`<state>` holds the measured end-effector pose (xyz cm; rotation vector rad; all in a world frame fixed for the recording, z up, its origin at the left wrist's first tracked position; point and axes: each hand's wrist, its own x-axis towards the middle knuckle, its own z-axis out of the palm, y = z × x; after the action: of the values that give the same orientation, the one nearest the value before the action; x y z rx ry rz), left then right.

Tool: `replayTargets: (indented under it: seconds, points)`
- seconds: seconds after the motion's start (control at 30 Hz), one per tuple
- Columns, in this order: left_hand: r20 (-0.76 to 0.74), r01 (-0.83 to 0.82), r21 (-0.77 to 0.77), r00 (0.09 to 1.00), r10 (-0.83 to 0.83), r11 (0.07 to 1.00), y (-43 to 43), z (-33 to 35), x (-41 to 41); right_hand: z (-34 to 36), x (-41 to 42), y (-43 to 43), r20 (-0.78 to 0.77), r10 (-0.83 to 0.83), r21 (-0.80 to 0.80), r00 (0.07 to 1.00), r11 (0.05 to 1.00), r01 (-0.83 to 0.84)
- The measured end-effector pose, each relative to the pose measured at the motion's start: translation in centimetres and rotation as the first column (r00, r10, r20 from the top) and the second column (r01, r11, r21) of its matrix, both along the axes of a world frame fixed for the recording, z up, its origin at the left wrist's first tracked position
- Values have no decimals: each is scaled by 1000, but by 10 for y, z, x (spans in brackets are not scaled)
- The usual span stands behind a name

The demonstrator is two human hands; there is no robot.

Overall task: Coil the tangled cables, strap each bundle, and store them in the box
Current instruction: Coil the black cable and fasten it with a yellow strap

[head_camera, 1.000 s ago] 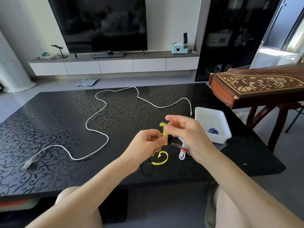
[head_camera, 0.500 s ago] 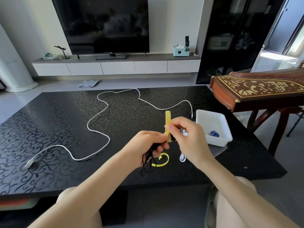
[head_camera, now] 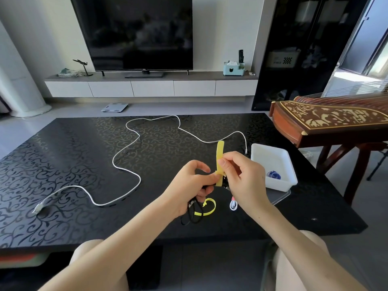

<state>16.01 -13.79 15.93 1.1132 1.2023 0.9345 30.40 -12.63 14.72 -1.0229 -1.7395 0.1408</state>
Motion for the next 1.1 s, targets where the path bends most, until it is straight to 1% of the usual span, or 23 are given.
replayTargets:
  seconds: [0.03, 0.1, 0.17, 0.23, 0.3, 0.43, 0.47, 0.6, 0.67, 0.73, 0.83, 0.93, 1.0, 1.03, 1.1]
  points:
    - [-107, 5, 77, 994, 3, 997, -2, -1, 2, 1, 0, 0, 14, -1, -6, 1000, 1000, 1]
    - [-310, 39, 299, 949, 58, 954, -6, -1, 7, 4, 2, 2, 14, 0, -60, 1000, 998, 1]
    - [-404, 80, 489, 903, 144, 869, -11, -2, 10, 6, 2, 4, -35, 14, -156, 999, 988, -19]
    - [-418, 115, 598, 889, 186, 793, -15, -1, 13, 9, 2, 5, -96, 30, -246, 995, 968, -53]
    - [-410, 124, 650, 888, 208, 750, -16, -2, 13, 12, 2, 4, -130, 28, -289, 991, 955, -65]
    - [-427, 131, 696, 866, 260, 706, -16, 0, 15, 16, 3, 3, -234, 27, -363, 972, 925, -113]
    - [-442, 153, 720, 853, 276, 677, -17, 0, 16, 16, 4, 3, -245, 18, -374, 969, 921, -112]
    - [-487, 278, 815, 804, 341, 508, -15, 8, 15, 17, 6, 8, -268, -37, -454, 963, 886, -92]
    - [-497, 311, 819, 805, 326, 482, -15, 11, 14, 18, 7, 10, -279, -57, -511, 959, 854, -98]
    - [-505, 320, 797, 818, 274, 512, -15, 12, 12, 19, 8, 11, -320, -83, -593, 944, 794, -131]
    - [-531, 348, 726, 832, 161, 593, -15, 10, 10, 22, 10, 12, -394, -144, -721, 908, 661, -208]
    - [-560, 376, 681, 820, 116, 628, -15, 10, 10, 24, 15, 13, -446, -179, -789, 877, 542, -291]
    - [-568, 384, 669, 816, 105, 636, -14, 11, 10, 25, 18, 15, -517, -203, -802, 832, 455, -387]
    - [-575, 392, 670, 812, 106, 630, -14, 12, 11, 25, 20, 15, -556, -222, -802, 801, 395, -448]
    - [-594, 421, 695, 793, 136, 583, -13, 13, 12, 22, 22, 17, -608, -261, -793, 750, 252, -555]
